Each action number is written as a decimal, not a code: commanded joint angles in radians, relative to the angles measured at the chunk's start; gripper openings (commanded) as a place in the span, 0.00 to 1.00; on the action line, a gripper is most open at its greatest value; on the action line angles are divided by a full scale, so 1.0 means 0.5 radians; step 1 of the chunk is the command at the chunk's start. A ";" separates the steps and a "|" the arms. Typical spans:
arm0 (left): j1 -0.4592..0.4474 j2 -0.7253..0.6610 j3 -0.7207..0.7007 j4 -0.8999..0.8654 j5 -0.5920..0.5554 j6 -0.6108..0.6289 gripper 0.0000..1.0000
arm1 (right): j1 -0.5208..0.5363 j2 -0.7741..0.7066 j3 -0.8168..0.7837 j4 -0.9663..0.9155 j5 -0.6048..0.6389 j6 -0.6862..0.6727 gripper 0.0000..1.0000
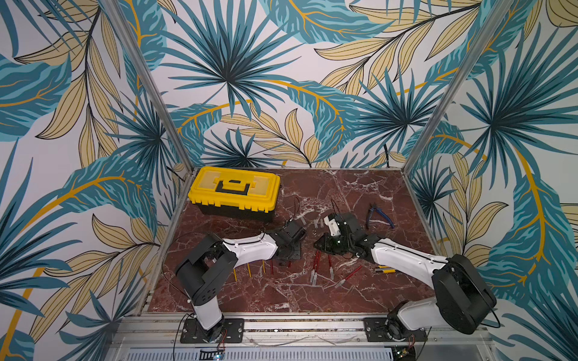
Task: Remove protective caps from carving knives
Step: Pick up the carving knife from the center of the board.
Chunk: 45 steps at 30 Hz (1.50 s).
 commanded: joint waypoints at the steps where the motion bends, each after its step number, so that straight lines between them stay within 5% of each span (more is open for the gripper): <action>1: -0.009 0.085 0.041 -0.102 -0.077 0.005 0.09 | -0.008 0.039 -0.034 0.024 -0.015 -0.001 0.15; 9: -0.014 0.068 0.070 -0.127 -0.053 0.013 0.00 | -0.008 0.098 -0.040 0.070 -0.064 0.022 0.15; 15: -0.045 -0.128 0.091 -0.128 0.108 0.074 0.00 | -0.009 0.137 -0.040 0.241 -0.276 0.146 0.49; 28: -0.090 -0.439 0.052 -0.131 0.173 0.045 0.00 | -0.008 0.366 0.248 0.334 -0.391 0.232 0.48; 33: -0.093 -0.466 0.040 -0.134 0.189 0.034 0.00 | -0.010 0.402 0.264 0.419 -0.410 0.279 0.44; 45: -0.093 -0.464 0.040 -0.159 0.190 0.025 0.00 | -0.007 0.426 0.277 0.442 -0.393 0.296 0.06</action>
